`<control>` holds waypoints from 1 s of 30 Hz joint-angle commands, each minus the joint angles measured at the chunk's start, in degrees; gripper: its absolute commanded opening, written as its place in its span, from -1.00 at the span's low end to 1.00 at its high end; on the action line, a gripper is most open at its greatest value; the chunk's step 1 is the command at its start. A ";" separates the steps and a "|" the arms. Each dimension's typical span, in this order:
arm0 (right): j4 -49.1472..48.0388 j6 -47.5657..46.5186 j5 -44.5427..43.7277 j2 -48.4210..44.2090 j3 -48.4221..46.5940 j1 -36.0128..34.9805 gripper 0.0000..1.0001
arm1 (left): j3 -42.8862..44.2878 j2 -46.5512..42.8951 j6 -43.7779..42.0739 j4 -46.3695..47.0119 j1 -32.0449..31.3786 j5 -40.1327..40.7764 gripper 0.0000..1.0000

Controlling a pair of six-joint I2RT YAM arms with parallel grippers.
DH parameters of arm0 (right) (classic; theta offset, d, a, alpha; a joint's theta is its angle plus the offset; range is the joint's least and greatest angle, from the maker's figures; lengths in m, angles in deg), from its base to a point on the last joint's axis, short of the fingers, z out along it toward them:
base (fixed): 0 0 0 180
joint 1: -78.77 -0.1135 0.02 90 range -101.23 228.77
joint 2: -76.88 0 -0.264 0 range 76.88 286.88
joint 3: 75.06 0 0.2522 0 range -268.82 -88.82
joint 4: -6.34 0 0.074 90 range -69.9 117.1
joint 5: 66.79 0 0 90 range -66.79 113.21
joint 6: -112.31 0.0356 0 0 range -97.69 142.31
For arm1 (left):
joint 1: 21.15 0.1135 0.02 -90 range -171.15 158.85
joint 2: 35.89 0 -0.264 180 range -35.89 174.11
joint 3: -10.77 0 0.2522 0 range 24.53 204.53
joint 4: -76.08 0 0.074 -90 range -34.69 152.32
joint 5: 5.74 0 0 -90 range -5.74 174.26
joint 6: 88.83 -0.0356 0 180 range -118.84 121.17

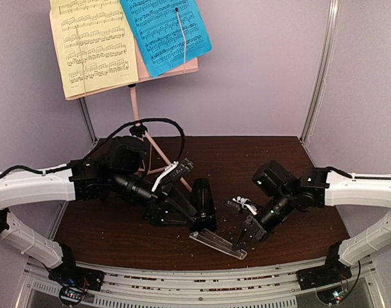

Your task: Pack up the instrument practice props

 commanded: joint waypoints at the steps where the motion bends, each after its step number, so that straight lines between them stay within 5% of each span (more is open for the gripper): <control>1: -2.24 -1.56 4.78 0.06 0.28 -0.47 -1.00 | -1.58 0.62 -1.54 0.06 -0.27 -4.71 0.22; 8: -2.11 -2.73 6.12 0.79 -0.62 -0.54 -1.00 | -2.18 2.80 -1.72 0.06 -0.55 -4.17 0.15; 17: -1.32 -3.69 5.51 2.06 -0.91 -0.59 -1.00 | -2.32 3.75 -1.70 0.06 -1.06 -5.18 -0.26; 30: -1.84 -3.32 4.98 2.92 -1.70 -0.56 -1.00 | -2.60 4.82 -3.21 -1.95 -2.24 -6.84 -0.25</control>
